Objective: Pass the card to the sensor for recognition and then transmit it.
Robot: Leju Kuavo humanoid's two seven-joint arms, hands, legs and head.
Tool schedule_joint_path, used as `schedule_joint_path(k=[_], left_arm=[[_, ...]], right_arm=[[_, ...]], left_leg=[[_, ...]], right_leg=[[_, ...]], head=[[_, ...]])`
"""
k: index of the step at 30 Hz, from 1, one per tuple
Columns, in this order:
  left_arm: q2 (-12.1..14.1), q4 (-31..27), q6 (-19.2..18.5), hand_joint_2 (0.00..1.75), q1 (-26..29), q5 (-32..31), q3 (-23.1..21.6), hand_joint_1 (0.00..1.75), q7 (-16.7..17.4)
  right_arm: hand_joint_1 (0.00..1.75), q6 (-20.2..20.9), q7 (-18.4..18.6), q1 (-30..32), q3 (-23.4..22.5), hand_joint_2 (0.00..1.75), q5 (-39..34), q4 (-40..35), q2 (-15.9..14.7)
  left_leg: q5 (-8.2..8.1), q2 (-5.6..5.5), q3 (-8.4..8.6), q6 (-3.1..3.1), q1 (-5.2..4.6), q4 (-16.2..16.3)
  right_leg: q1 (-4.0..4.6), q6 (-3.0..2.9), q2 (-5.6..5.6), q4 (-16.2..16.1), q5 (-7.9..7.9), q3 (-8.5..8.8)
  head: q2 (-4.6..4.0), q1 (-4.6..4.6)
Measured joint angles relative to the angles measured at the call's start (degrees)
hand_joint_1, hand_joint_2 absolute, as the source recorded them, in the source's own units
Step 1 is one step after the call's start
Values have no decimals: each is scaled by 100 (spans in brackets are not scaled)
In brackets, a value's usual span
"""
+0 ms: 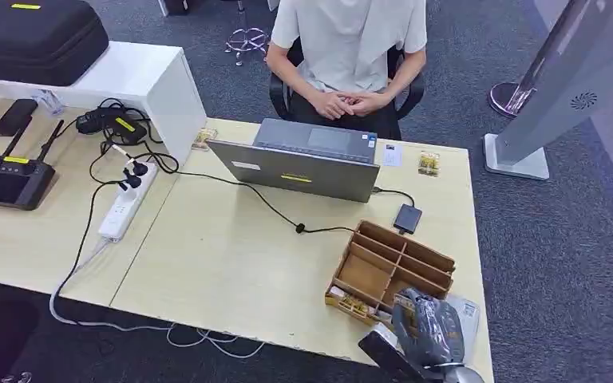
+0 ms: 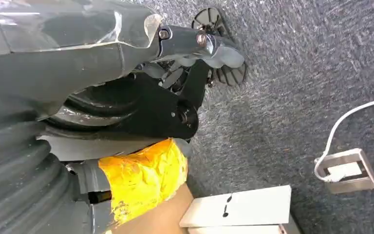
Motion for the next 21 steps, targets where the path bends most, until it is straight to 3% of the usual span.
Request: schedule_joint_path(k=[8, 16, 21], left_arm=[[7, 0, 7, 175, 0, -166, 20, 0, 74], [63, 0, 13, 175, 0, -422, 22, 0, 201], [87, 0, 46, 175, 2, -538, 20, 0, 210]], right_arm=[[175, 260, 2, -262, -136, 175, -144, -206, 112], [175, 662, 540, -1822, -446, 175, -553, -267, 282], [175, 629, 724, -2304, -577, 175, -535, -194, 394]], left_leg=[[2, 5, 0, -1, 0, 0], [19, 9, 5, -9, 1, 1], [19, 7, -4, -10, 2, 0]], right_leg=[[0, -1, 4, 2, 2, 1], [0, -6, 8, 3, 19, -1], [1, -6, 10, 11, 19, -6]], head=[[0, 0], [0, 0], [0, -2]])
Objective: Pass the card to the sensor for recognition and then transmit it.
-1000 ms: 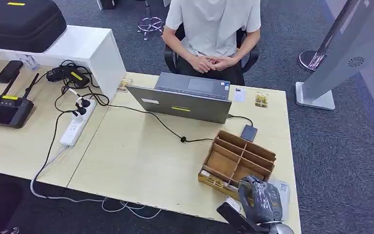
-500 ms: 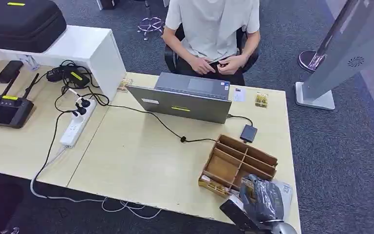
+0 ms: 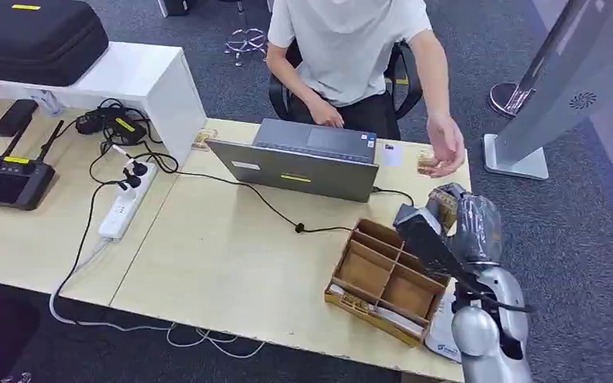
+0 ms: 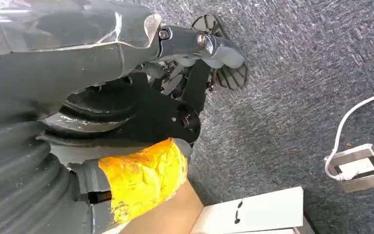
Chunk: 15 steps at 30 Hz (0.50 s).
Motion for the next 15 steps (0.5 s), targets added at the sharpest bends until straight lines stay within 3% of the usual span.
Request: schedule_joint_path(k=[4, 8, 15], left_arm=[[11, 0, 9, 175, -3, -188, 0, 0, 48], [26, 0, 15, 175, -14, -395, -11, 0, 48], [35, 0, -37, 175, -24, -478, -28, 0, 35]], right_arm=[[175, -112, 477, -835, -223, 175, 311, 396, 122], [175, -417, 1135, -1873, -530, 175, 915, 1255, 310], [175, -592, 1564, -2725, -896, 175, 1381, 2233, 520]], left_leg=[[1, 6, 0, 0, 0, 0], [12, 3, 1, -5, 0, 1], [12, 2, 1, -5, 1, 1]], right_leg=[[0, 0, 6, 0, 0, -4], [0, 1, 4, 2, 5, -5], [0, 1, 3, 3, 5, -5]], head=[[0, 2], [0, 4], [0, 2]])
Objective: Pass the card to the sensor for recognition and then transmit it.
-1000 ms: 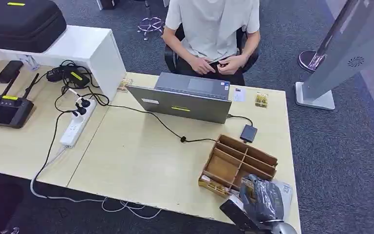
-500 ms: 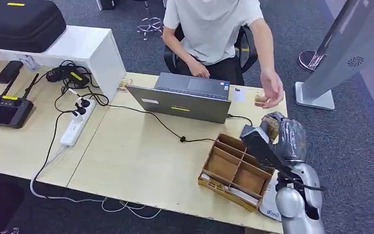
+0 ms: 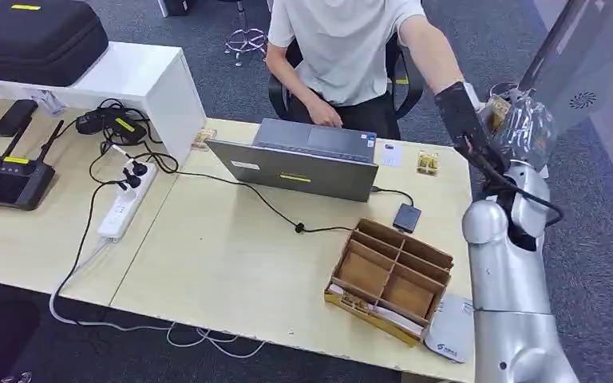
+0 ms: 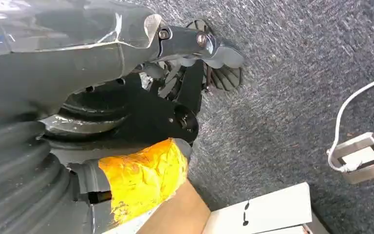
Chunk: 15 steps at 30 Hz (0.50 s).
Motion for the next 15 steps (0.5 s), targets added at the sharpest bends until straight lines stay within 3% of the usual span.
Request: schedule_joint_path(k=[4, 5, 7, 11, 15], left_arm=[[0, 0, 0, 175, -9, -2, -11, 0, 0], [0, 0, 0, 175, -10, -2, -13, 0, 0], [0, 0, 0, 175, -10, -9, -24, 0, 9], [-2, 0, -18, 175, -14, -46, -39, 0, 343], [-11, 0, -31, 175, -13, -26, -39, 0, 387]], right_arm=[[175, -26, 33, -178, -103, 175, 50, 311, 76], [0, -26, 33, -198, -114, 175, 52, 357, 85], [0, -26, 33, -225, -147, 175, 79, 427, 107], [0, -26, -20, -242, -247, 175, 241, 574, 166], [0, -37, -83, -220, -514, 175, 273, 689, 166]], left_leg=[[-1, 0, -1, 0, 0, 0], [-1, 0, -1, 0, 0, 0], [-1, 0, -1, 0, 0, -1], [0, 0, 0, 0, 0, -1], [0, -3, -1, 0, 0, 0]], right_leg=[[0, 0, 0, 0, 0, -1], [0, 0, 0, 0, 0, -1], [0, 0, 0, 0, -1, -2], [0, 0, 0, 0, 0, -2], [0, 0, -4, -1, 0, -2]], head=[[0, 0], [0, 0], [0, 0], [0, 0], [0, 0]])
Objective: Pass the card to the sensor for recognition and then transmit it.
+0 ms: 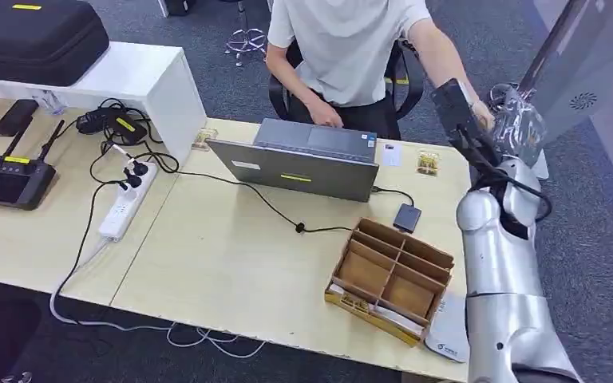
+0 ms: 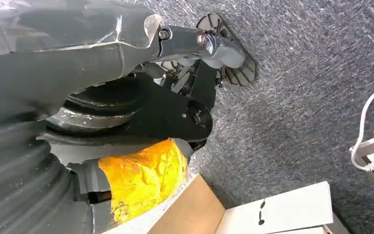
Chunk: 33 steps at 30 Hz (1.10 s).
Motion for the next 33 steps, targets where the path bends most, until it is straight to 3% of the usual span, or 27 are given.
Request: schedule_joint_path(k=[7, 13, 17, 21, 33], left_arm=[[20, 0, -37, 175, 3, 46, 0, 0, 39], [35, 0, -37, 175, 2, 74, 0, 0, 39], [70, 0, -50, 175, 4, 138, 0, 0, 39], [146, 0, -81, 175, 20, 240, 11, 0, 57], [295, 0, -148, 175, 74, 387, 282, 0, 105]], right_arm=[[0, 24, -120, 71, -776, 175, -166, 37, -39], [0, 9, -127, 80, -1156, 175, -481, 37, -72], [0, 39, -286, 106, -1793, 175, -1492, -40, -241], [0, 199, -522, 177, -2743, 175, -2578, -116, -651], [0, 492, -1156, 770, -5074, 175, -3812, 155, -2091]], left_leg=[[-1, -1, -1, 0, -1, 1], [0, 0, 0, 0, 0, 1], [0, -2, 0, 0, 0, 2], [0, -40, -7, 1, -1, 6], [-10, -46, -17, 15, -7, 8]], right_leg=[[0, 0, 1, -1, 0, 0], [0, 0, 1, -1, 0, -6], [0, 0, -2, -2, 0, -5], [-1, 2, -37, -6, -2, 5], [-5, 7, -43, -11, -4, 2]], head=[[0, 0], [0, -2], [0, -2], [0, 2], [0, 0]])
